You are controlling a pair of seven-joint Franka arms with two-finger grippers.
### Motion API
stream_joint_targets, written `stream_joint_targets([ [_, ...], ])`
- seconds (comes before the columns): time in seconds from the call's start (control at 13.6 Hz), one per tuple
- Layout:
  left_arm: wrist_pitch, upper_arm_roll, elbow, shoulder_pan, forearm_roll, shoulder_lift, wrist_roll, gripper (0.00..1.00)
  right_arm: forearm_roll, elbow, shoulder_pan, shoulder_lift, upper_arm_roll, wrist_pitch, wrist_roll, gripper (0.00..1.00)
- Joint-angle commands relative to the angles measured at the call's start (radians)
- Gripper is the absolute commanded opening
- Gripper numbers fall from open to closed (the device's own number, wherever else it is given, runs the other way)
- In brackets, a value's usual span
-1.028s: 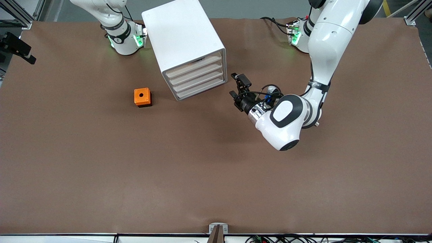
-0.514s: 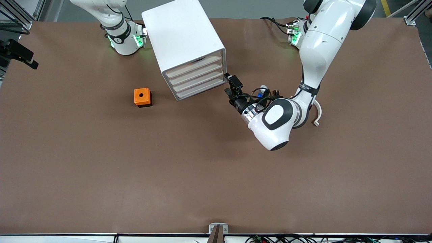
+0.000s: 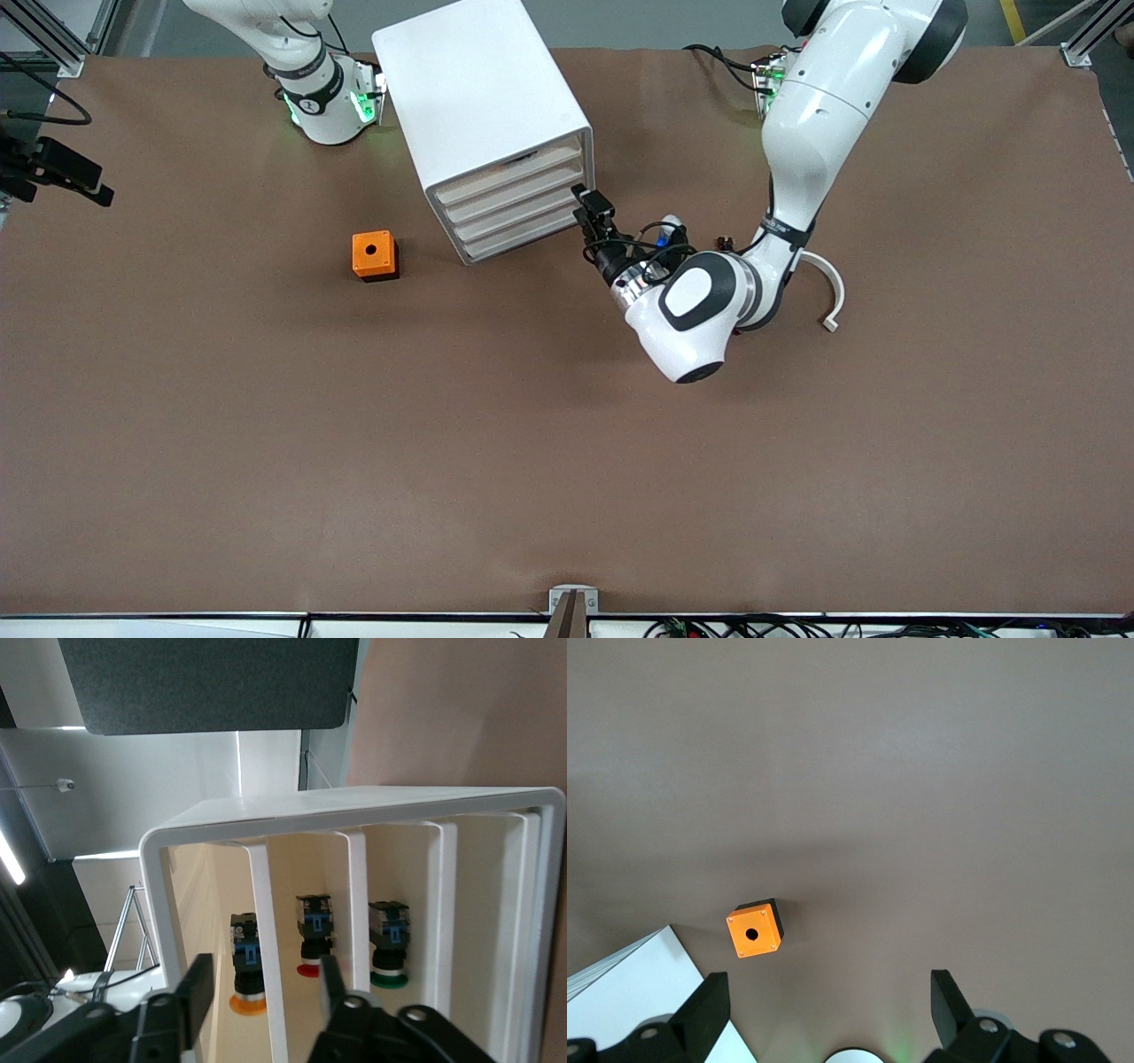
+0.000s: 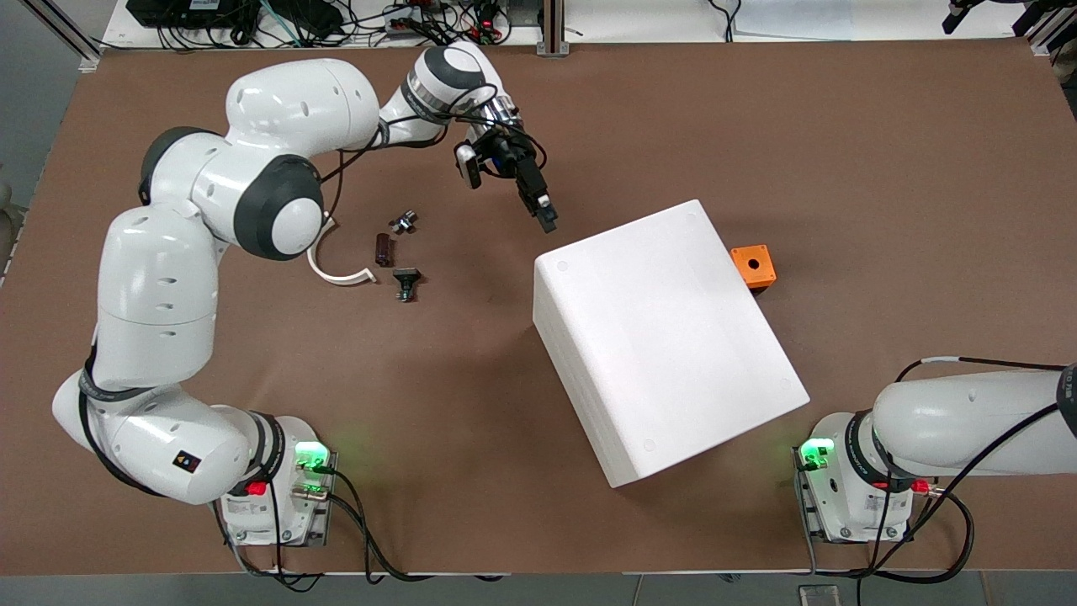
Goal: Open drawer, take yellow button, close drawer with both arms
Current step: 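Grasp the front of the lowest drawer with the left gripper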
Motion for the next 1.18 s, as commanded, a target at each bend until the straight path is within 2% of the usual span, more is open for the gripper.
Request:
stream_joint_targets([
  [0.0, -0.018, 0.006, 0.023, -0.03, -0.017, 0.007, -0.018, 0.48, -0.005, 0.044, -0.004, 0.043, 0.009, -0.01, -0.011, 1.0],
  [0.15, -0.018, 0.006, 0.021, -0.048, -0.019, 0.007, -0.018, 0.48, -0.008, 0.048, -0.003, 0.074, 0.009, -0.004, -0.011, 1.0],
  [0.59, -0.044, 0.005, 0.012, -0.11, -0.014, 0.004, -0.018, 0.48, -0.011, 0.059, -0.003, 0.086, 0.009, 0.001, -0.009, 1.0],
  [1.1, -0.053, 0.005, -0.002, -0.142, -0.007, 0.02, -0.02, 0.41, -0.015, 0.061, -0.017, 0.175, 0.008, 0.036, -0.009, 1.0],
])
